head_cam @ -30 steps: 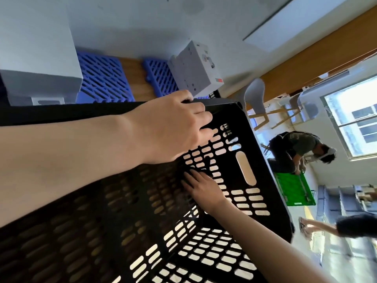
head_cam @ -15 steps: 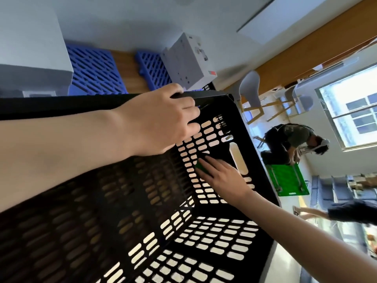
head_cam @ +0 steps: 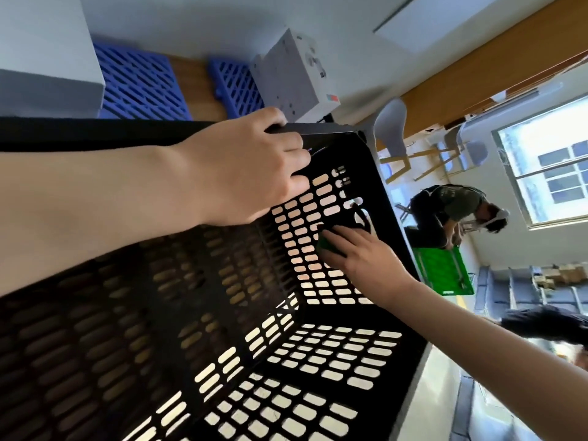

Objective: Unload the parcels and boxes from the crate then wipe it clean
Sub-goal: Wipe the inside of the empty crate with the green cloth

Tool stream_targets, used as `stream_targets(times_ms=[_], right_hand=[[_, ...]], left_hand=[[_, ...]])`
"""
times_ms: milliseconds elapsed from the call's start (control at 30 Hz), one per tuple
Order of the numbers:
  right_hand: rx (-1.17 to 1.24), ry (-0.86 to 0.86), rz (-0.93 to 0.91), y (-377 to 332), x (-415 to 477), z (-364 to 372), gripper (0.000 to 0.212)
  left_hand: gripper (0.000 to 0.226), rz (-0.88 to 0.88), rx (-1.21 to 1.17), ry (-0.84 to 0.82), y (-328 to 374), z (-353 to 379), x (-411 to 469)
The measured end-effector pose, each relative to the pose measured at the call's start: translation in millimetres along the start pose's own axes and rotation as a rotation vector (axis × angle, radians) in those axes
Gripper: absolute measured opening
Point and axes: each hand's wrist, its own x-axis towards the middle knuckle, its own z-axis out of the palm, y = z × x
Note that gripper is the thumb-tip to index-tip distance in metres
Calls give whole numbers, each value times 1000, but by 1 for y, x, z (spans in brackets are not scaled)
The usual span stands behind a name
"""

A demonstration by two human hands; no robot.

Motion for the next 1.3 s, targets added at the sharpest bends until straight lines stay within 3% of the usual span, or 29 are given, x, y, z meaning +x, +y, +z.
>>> stream_targets(times_ms=[100,233,333,467,633,700,767,867,933,1200,1300], right_hand=[[34,-10,17,-2,-1,4,49],[66,-271,-91,-37,33,50,52],[34,-352,-183,-56,60,70,47],[48,-265,-116,-47,50,52,42],[83,-55,32,-7,-12,4,58],[108,-44,61,-5,-22,3,60],[91,-109,6,-19,-12,13,54],[149,-394,-62,-56,22,46,39],[163,-473,-46,-70,40,57,34],[133,-218,-50,-1,-33,9,40],[127,-205,-40,0,-38,12,44]], left_hand=[[29,0,-14,-8,0,-1,0],[29,5,2,3,-2,3,1],[29,13,25,12,-1,6,2],[28,22,44,19,-2,4,2],[29,10,21,-8,0,0,0],[29,9,22,-23,0,-1,0],[28,3,20,-19,-1,-1,1],[29,6,2,-10,-1,1,2],[30,7,1,0,0,1,2],[27,-7,-22,24,0,-1,-1],[27,-11,-27,6,1,-3,-2]])
